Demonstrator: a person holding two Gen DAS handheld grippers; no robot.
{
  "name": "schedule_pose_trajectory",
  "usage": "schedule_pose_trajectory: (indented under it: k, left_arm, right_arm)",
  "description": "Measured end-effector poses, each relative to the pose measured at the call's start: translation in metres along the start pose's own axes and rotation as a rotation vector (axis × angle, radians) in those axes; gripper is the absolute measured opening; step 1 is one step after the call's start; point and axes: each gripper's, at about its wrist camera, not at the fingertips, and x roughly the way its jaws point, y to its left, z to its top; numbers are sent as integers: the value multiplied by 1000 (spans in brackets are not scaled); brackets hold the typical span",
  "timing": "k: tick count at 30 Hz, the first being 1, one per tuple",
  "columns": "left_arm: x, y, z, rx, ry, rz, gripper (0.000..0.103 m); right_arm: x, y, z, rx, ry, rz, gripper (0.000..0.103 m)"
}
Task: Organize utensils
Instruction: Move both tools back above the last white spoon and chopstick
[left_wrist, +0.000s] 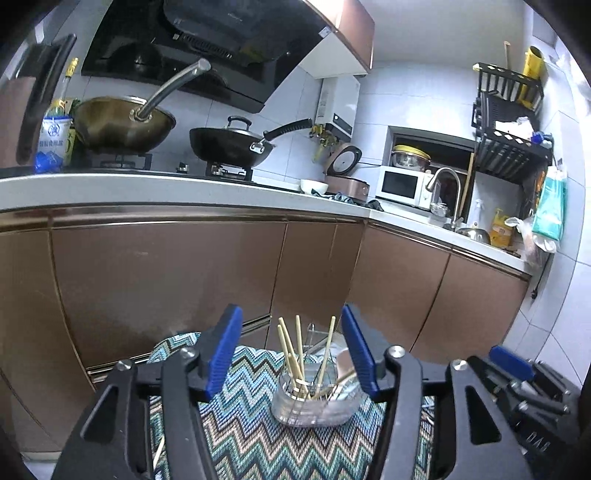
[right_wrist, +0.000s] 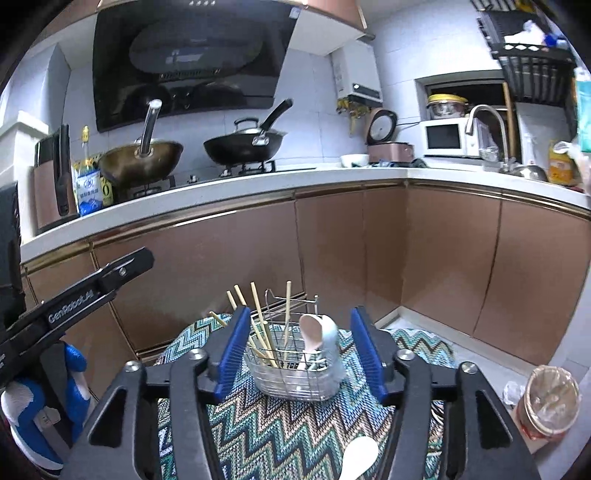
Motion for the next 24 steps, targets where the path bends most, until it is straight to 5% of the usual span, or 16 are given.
schedule_pose_trajectory:
  k: [11, 24]
  left_arm:
    - [-61, 11, -8, 17, 1, 48, 57]
    - [-128, 28, -17, 57, -19, 132, 57]
  right_arm:
    - [-67, 2, -5, 30, -93, -101, 76]
    - [-128, 9, -12, 66, -175, -129, 77]
